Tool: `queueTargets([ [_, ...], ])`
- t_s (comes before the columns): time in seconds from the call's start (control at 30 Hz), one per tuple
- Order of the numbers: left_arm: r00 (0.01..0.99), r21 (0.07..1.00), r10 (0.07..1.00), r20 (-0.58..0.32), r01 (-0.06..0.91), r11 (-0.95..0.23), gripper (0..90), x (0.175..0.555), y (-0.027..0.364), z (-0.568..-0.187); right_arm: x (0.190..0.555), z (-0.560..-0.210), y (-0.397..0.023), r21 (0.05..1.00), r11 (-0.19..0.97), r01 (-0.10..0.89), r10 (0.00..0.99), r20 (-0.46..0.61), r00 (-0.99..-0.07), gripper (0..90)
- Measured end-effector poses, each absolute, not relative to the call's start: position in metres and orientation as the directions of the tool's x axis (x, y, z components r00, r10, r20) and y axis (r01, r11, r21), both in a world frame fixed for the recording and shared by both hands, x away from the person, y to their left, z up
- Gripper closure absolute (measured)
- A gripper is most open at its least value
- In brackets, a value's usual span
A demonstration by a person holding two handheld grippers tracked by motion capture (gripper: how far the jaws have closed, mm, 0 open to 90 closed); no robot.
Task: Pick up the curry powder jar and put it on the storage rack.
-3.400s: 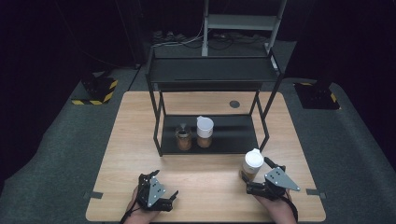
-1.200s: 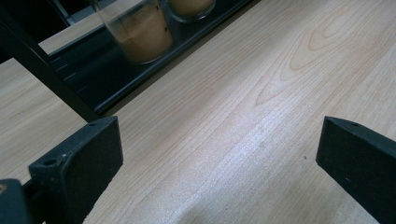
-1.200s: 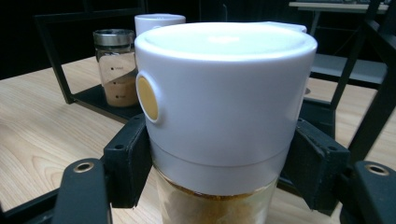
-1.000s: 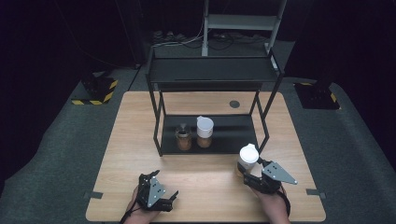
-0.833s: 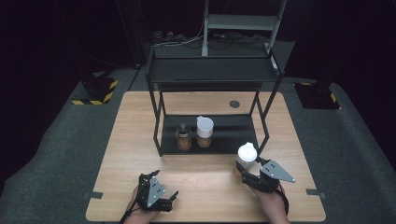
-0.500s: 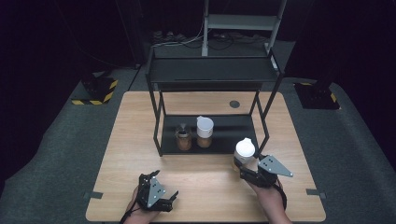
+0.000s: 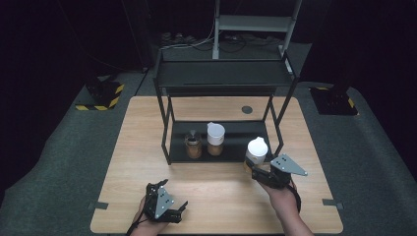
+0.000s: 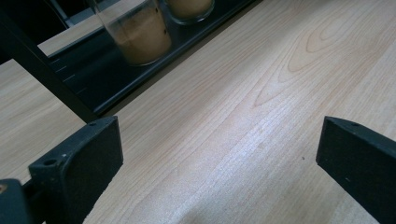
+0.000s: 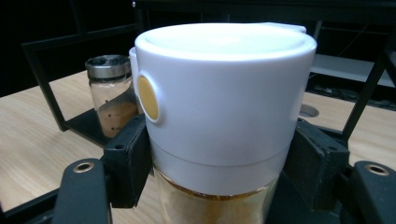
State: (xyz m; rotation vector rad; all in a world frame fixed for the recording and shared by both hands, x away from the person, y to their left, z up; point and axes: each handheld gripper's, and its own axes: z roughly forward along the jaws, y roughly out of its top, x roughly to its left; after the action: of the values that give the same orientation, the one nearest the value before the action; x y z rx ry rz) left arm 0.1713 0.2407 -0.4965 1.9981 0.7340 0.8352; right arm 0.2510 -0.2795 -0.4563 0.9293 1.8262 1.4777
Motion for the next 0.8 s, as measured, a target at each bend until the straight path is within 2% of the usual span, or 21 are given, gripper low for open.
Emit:
queueTargets([
  [0.8,0.612,0.855,0.738,0.285,0.185,-0.484,0.9,0.171,0.242,-0.497,0.277,-0.451,-0.264,0.977,0.154,0.147,0.827,-0.046,-0.561,30.3],
])
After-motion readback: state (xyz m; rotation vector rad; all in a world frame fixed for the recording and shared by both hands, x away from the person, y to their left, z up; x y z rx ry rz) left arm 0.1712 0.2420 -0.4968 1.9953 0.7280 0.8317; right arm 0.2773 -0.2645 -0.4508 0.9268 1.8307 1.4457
